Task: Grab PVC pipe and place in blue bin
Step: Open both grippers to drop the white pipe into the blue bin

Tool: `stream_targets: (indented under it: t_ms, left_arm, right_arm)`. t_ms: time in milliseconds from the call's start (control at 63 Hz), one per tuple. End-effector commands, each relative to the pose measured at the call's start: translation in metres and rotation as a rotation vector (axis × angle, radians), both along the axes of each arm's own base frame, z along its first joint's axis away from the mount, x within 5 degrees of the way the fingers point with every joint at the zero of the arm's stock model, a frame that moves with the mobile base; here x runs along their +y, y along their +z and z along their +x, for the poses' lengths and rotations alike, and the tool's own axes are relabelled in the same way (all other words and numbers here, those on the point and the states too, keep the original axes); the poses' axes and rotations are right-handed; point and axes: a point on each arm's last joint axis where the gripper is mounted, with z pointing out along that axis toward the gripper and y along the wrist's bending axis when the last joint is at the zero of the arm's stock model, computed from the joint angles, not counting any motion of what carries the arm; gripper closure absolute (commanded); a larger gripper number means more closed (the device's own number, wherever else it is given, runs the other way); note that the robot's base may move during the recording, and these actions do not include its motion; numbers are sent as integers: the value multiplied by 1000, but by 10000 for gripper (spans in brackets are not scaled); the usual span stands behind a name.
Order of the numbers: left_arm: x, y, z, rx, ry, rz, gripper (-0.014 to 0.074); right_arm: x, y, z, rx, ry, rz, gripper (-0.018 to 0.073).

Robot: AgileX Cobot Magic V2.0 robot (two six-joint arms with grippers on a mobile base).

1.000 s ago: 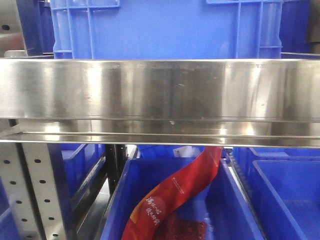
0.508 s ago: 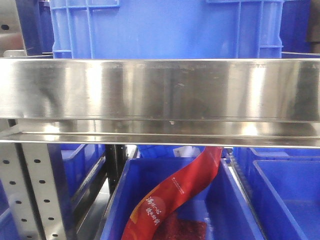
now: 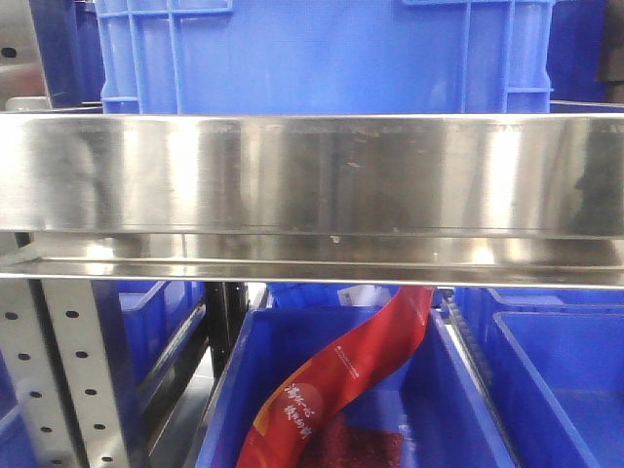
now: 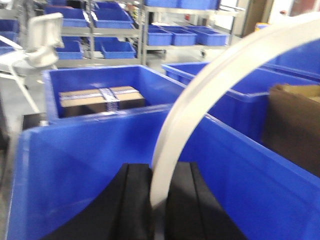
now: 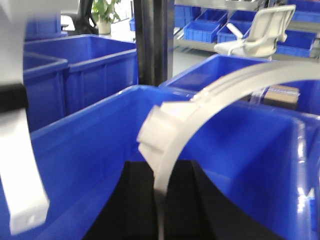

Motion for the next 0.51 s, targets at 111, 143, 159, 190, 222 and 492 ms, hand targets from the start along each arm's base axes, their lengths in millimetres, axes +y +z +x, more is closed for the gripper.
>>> stream_targets:
  t_ms: [111, 143, 159, 190, 222, 492]
  left_arm:
    - [8, 3, 5, -14, 24, -7, 707]
    - [8, 3, 5, -12, 24, -6, 707]
    - [8, 3, 5, -10, 24, -5, 707]
    - [8, 2, 5, -7, 23, -3, 706]
    - [8, 2, 5, -3, 23, -2, 702]
    - [8, 1, 5, 10, 22, 4, 316]
  right_arm:
    - [11, -2, 7, -30, 25, 6, 727]
    - [12, -3, 8, -28, 25, 5, 727]
    - [12, -4, 9, -26, 25, 5, 727]
    - [12, -5, 9, -24, 25, 4, 723]
    - [13, -6, 11, -20, 25, 2, 710]
    - [13, -6, 10, -18, 25, 2, 290]
